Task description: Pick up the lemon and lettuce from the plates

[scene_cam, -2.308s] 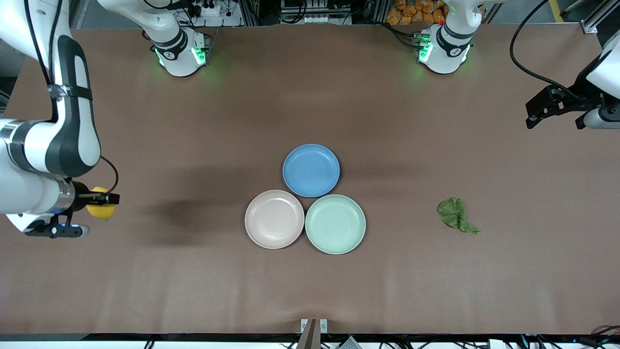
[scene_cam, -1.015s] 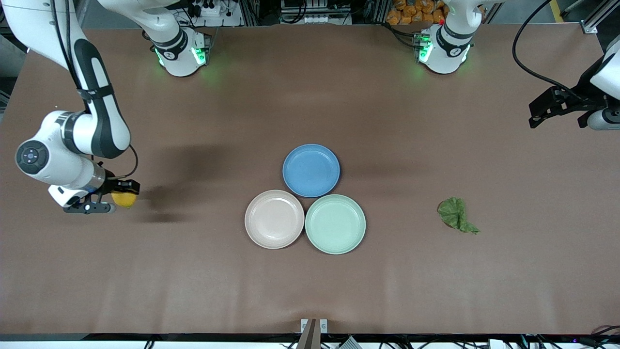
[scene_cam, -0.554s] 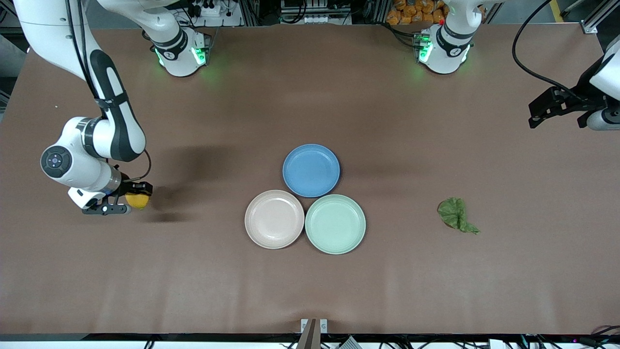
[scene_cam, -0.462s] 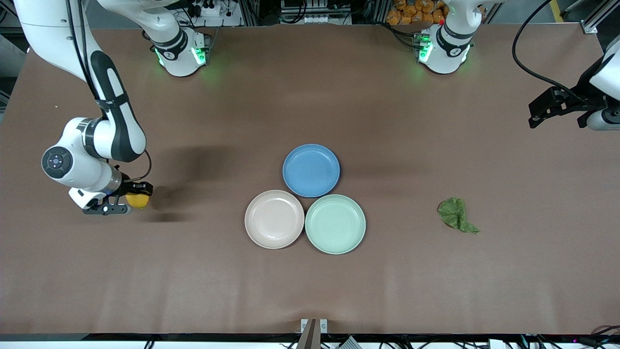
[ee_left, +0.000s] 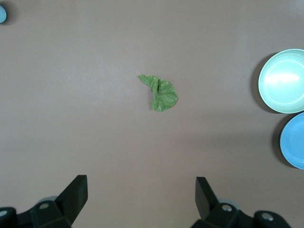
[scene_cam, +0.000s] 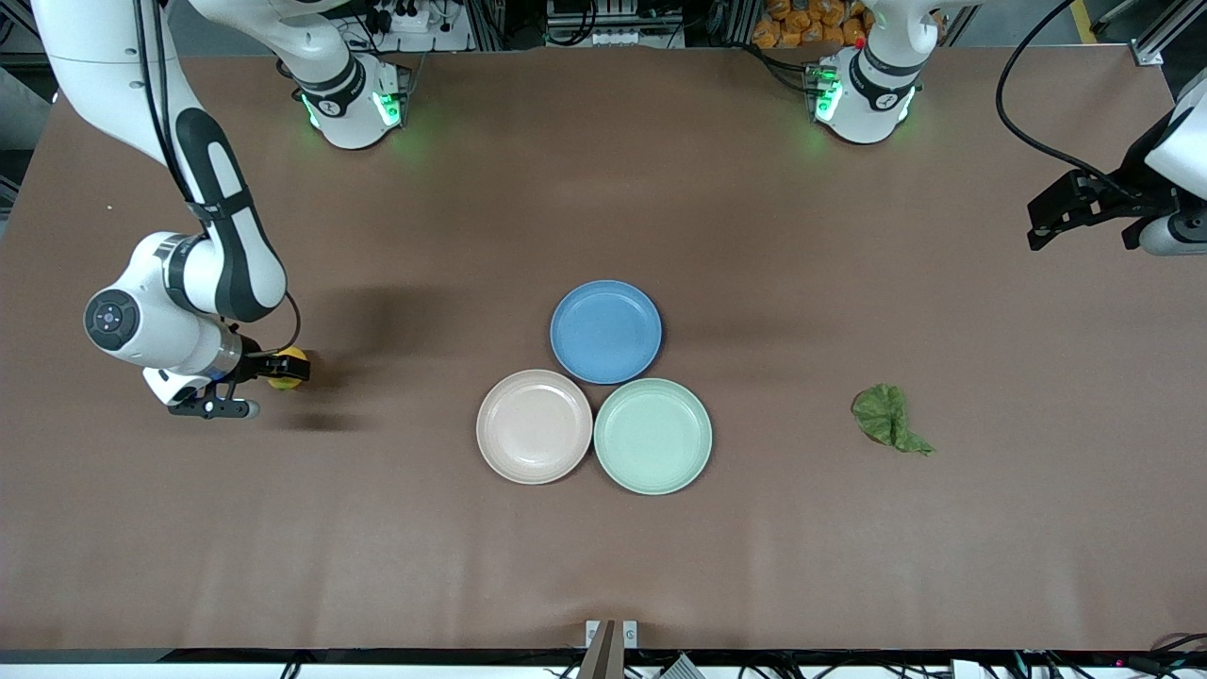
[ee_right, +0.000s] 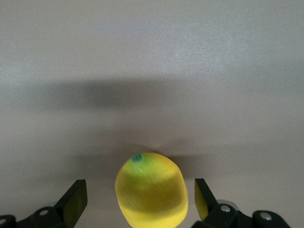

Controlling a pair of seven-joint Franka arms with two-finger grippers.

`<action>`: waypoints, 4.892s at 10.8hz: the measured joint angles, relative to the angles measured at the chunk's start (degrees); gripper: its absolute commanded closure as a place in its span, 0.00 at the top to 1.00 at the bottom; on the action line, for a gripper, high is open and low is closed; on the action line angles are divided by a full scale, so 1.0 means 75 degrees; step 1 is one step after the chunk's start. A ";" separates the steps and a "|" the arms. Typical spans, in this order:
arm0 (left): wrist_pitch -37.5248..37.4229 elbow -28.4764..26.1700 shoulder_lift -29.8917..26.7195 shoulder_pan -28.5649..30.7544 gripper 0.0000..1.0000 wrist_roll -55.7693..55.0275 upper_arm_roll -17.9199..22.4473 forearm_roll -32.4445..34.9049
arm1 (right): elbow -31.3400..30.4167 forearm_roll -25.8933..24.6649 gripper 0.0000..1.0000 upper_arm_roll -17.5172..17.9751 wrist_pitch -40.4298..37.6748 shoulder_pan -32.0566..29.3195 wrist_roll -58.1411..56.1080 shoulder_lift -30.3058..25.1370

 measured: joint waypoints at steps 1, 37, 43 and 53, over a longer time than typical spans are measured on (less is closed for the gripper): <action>0.0000 -0.0007 0.0000 0.0000 1.00 0.0000 0.0000 0.0000 | 0.0010 0.0011 1.00 0.0000 -0.0018 0.0003 0.0000 0.0000; 0.0040 -0.0061 0.0009 0.0011 1.00 0.0000 -0.0001 -0.0001 | 0.3583 -0.0914 1.00 -0.0238 -0.6714 -0.0056 0.1287 -0.2859; 0.0051 -0.0065 0.0010 0.0014 1.00 0.0000 -0.0001 -0.0001 | 0.4120 -0.0960 1.00 -0.0184 -0.6901 0.0263 0.1505 -0.2922; 0.0083 -0.0066 0.0011 0.0016 1.00 0.0000 0.0001 -0.0001 | 0.4123 -0.1309 1.00 0.2014 -0.6870 -0.1578 0.1498 -0.2981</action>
